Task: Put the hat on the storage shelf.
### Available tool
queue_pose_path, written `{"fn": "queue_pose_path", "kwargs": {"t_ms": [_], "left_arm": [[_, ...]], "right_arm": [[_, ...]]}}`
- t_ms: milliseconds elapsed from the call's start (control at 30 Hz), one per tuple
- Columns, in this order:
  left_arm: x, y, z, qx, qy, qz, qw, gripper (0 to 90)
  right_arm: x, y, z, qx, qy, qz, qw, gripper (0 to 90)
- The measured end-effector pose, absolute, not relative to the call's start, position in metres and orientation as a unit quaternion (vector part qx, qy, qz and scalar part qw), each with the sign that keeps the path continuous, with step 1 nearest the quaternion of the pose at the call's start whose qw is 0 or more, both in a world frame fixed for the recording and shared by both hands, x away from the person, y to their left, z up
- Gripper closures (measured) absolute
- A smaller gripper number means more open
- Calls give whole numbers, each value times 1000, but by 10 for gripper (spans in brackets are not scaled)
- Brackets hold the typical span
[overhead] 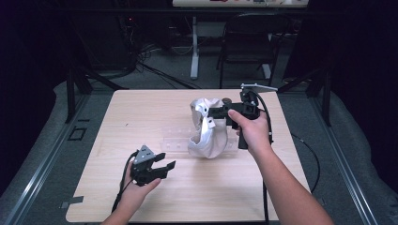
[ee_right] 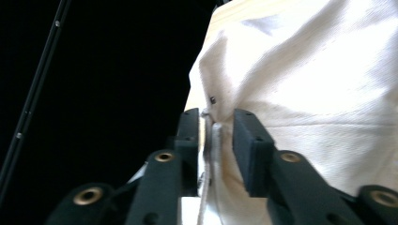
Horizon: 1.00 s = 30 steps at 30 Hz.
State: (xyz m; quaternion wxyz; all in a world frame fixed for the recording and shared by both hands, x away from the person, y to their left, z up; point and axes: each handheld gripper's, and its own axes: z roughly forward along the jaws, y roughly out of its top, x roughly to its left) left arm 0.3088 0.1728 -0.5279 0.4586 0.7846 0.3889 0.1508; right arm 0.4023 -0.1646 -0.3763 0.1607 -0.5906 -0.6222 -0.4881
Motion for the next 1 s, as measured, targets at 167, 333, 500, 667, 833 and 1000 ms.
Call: {"fn": "queue_pose_path", "kwargs": {"t_ms": [167, 333, 500, 667, 833, 1000], "left_arm": [[315, 194, -529, 764, 419, 158, 465, 451], [318, 203, -531, 757, 429, 171, 462, 439], [319, 206, -535, 758, 432, 186, 452, 411], [319, 206, -539, 757, 441, 183, 446, 401], [318, 208, -542, 764, 438, 182, 439, 404], [316, 210, -537, 757, 439, 187, 446, 405]], "right_arm": [[397, -164, -376, -579, -629, -503, 130, 581], [393, -167, -379, -567, -629, -520, 112, 495], [387, -168, -378, -552, -631, -536, 100, 464], [378, -168, -379, -541, -637, -543, 85, 452], [374, -171, -382, -536, -636, -549, 75, 450], [368, -172, -384, -532, -641, -549, 68, 451]]}}
